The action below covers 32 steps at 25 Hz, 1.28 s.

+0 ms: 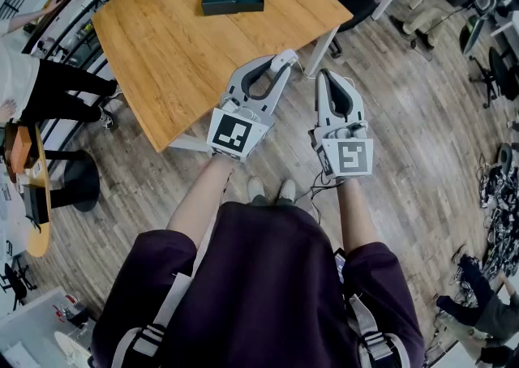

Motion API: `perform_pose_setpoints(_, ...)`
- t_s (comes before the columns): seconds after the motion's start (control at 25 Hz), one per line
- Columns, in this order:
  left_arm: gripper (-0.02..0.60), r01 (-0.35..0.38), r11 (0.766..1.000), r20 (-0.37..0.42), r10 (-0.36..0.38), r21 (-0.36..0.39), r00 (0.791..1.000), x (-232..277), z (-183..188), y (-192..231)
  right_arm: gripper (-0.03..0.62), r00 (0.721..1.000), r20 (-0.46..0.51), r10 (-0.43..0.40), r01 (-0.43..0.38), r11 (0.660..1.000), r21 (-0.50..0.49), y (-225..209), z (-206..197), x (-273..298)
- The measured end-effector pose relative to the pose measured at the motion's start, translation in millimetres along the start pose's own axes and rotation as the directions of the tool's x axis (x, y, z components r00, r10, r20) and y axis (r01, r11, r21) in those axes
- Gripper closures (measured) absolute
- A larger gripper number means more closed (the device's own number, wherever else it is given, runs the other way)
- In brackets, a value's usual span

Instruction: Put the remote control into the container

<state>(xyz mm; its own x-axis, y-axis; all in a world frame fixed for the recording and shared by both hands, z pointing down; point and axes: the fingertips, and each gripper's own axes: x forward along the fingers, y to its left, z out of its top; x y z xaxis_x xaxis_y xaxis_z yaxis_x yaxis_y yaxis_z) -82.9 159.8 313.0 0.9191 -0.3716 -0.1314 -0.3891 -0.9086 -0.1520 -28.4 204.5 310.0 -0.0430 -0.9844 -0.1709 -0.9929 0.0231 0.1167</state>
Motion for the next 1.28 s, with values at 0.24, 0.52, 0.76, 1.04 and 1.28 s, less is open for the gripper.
perform_pose_setpoints(0.24,0.491,0.012,1.0,-0.014,-0.012,-0.02,1.0,-6.1,-3.1,8.4,0.576,1.0,-0.014,-0.021,0.021,1.0,0.005,6.4,-2.4,6.8)
perform_pose_setpoints(0.52,0.491,0.028,0.999,-0.025,-0.029,-0.033,0.999,-0.6,-14.1,18.3,0.576,0.999,-0.033,-0.039,0.039,0.999,0.012,3.1,-13.0,15.3)
perform_pose_setpoints(0.76,0.491,0.025,0.999,-0.022,-0.026,-0.03,0.999,23.6,-22.6,32.9,0.576,0.999,-0.028,-0.035,0.035,0.999,0.014,-13.4,-22.1,38.0)
perform_pose_setpoints(1.04,0.491,0.011,0.998,-0.039,-0.013,-0.061,0.999,61.4,-43.9,54.3,0.576,0.999,-0.04,-0.033,0.034,0.999,0.03,-45.8,-41.0,70.3)
perform_pose_setpoints(1.28,0.491,0.018,0.998,-0.056,-0.021,-0.062,0.998,87.4,-58.1,59.0,0.576,0.998,-0.055,-0.036,0.038,0.998,0.048,-68.5,-57.9,85.2)
